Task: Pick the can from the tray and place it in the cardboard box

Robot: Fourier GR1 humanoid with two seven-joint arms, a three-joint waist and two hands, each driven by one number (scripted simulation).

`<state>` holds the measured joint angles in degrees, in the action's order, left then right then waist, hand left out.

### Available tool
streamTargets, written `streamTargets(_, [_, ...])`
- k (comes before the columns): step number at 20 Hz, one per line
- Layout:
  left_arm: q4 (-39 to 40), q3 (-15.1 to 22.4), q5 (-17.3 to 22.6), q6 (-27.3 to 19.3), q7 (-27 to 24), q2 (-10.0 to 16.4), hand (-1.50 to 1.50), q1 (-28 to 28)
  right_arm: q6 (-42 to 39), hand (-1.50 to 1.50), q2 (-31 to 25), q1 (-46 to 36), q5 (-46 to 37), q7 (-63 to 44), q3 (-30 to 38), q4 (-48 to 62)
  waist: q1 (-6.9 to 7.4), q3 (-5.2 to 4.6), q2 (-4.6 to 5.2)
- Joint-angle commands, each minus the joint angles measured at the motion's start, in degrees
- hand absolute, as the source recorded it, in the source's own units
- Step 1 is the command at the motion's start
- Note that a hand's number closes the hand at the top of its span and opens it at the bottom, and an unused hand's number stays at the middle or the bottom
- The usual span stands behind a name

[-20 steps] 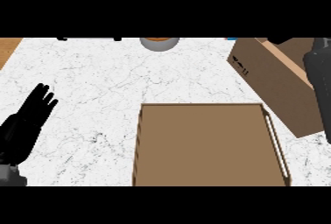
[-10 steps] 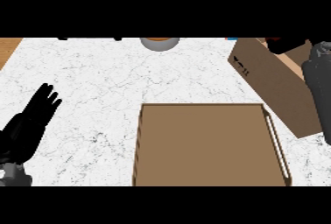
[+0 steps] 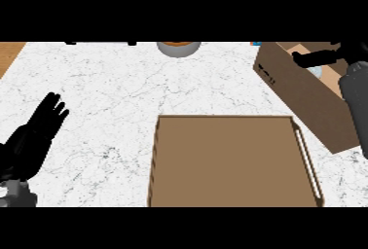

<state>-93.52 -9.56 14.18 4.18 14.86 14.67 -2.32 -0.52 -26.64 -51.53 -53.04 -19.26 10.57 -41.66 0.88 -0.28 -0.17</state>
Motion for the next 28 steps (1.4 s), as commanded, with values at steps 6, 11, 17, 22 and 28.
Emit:
streamTargets(6, [2.3, 0.0, -0.8, -0.2, -0.3, -0.9, 0.0, -2.5, 9.2, -1.5, 3.0, -0.4, 5.0, 10.3, 4.5, 4.8, -0.03, 0.31, 0.51])
streamTargets(11, [-0.3, -1.5, 0.5, 1.5, -1.2, 0.1, 0.0, 2.5, 16.1, -1.5, 3.3, 3.6, 15.9, 14.9, 15.2, -1.2, -0.66, 0.33, 0.18])
streamTargets(17, [-0.8, -1.3, 0.0, 1.0, 0.2, -0.1, 0.0, 1.9, 12.9, -1.5, 0.0, 5.0, 24.9, 15.3, 21.7, -5.8, -1.0, 0.3, 0.09])
streamTargets(22, [2.7, -2.3, 0.4, 1.9, -1.3, 0.0, 0.0, -0.7, 6.6, -1.5, -4.9, 11.1, 31.6, 16.2, 25.9, -9.0, -1.48, 0.28, 0.1])
streamTargets(28, [-3.0, -3.3, 1.5, 1.5, 3.1, 0.3, 0.0, 1.6, -0.6, -1.5, -7.8, 19.0, 37.6, 18.4, 26.5, -15.6, -1.01, 0.28, 0.05])
